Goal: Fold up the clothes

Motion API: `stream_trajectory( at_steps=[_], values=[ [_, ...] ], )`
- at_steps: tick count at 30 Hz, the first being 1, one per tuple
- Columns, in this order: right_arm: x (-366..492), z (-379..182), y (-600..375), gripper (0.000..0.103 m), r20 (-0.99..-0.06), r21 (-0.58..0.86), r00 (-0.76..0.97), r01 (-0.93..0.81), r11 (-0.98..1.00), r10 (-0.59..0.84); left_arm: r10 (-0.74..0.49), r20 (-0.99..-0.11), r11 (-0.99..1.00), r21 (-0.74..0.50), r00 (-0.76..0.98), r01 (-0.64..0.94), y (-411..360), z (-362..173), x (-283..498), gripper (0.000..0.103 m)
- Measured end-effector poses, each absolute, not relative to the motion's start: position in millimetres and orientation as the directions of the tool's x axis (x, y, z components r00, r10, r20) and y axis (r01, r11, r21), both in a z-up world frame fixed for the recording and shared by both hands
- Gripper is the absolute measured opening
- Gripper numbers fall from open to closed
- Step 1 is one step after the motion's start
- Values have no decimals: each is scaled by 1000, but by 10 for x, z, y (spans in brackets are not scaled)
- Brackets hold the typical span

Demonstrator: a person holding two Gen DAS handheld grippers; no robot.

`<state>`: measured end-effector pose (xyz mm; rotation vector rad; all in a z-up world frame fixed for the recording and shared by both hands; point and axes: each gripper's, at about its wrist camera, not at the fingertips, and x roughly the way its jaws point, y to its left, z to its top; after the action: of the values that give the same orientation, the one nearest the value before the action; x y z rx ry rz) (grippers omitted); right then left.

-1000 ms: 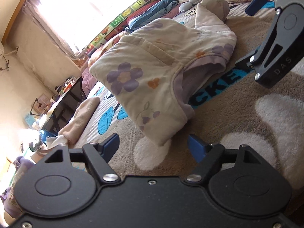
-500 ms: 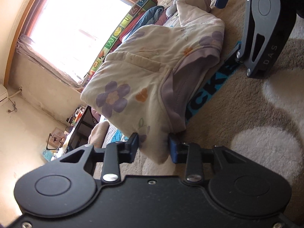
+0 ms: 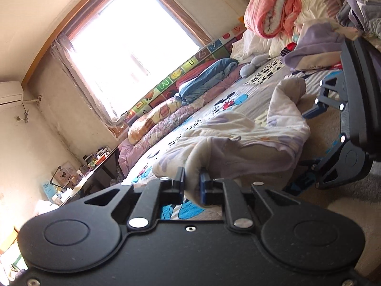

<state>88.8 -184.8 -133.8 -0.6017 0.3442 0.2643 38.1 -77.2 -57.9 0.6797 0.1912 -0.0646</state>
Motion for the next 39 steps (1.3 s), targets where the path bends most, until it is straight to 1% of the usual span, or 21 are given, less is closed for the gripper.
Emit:
stream_trajectory(
  at_steps=[1,2,5,6,7,8,10,17,21,28,35,37,39],
  values=[
    [881,-1318,-1856,65,-381,-496,913,-337,800,148,-7,-191,784,609,982,124,-773,-518,368,11],
    [870,-1295,-1866,62,-370,-491,916,-332,805,152,-12,-188,788,603,982,125,-769,-476,349,11],
    [827,-1218,-1900,43,-358,-451,912,-355,819,198,-9,-170,787,607,985,112,-772,-400,293,11],
    [805,-1184,-1915,29,-352,-435,911,-363,824,215,-6,-168,788,607,986,108,-769,-394,273,11],
    [783,-1150,-1930,23,-346,-419,909,-371,829,232,-3,-165,788,607,986,104,-766,-388,256,10],
    [760,-1116,-1946,23,-339,-403,907,-379,833,248,0,-161,788,607,987,99,-763,-379,248,10],
    [708,-1026,-2003,15,-315,-374,909,-382,845,272,2,-147,788,610,989,89,-749,-330,223,10],
    [376,-556,-2316,12,-154,-312,949,-312,898,276,-31,-58,786,615,998,60,-715,-12,62,10],
    [135,-268,-2489,12,-50,-295,970,-244,924,240,-67,0,787,615,998,53,-709,180,-57,9],
    [-239,233,-2769,11,88,-293,980,-144,945,176,-140,92,791,609,986,55,-713,477,-285,9],
    [-597,707,-2926,11,172,-339,972,-94,936,160,-196,191,814,579,962,51,-661,831,-585,8],
    [-721,811,-2951,11,181,-351,969,-95,932,167,-202,199,826,560,959,58,-626,900,-621,8],
    [-860,893,-2952,11,175,-368,969,-101,924,175,-202,189,830,553,961,66,-624,878,-560,8]
  ],
)
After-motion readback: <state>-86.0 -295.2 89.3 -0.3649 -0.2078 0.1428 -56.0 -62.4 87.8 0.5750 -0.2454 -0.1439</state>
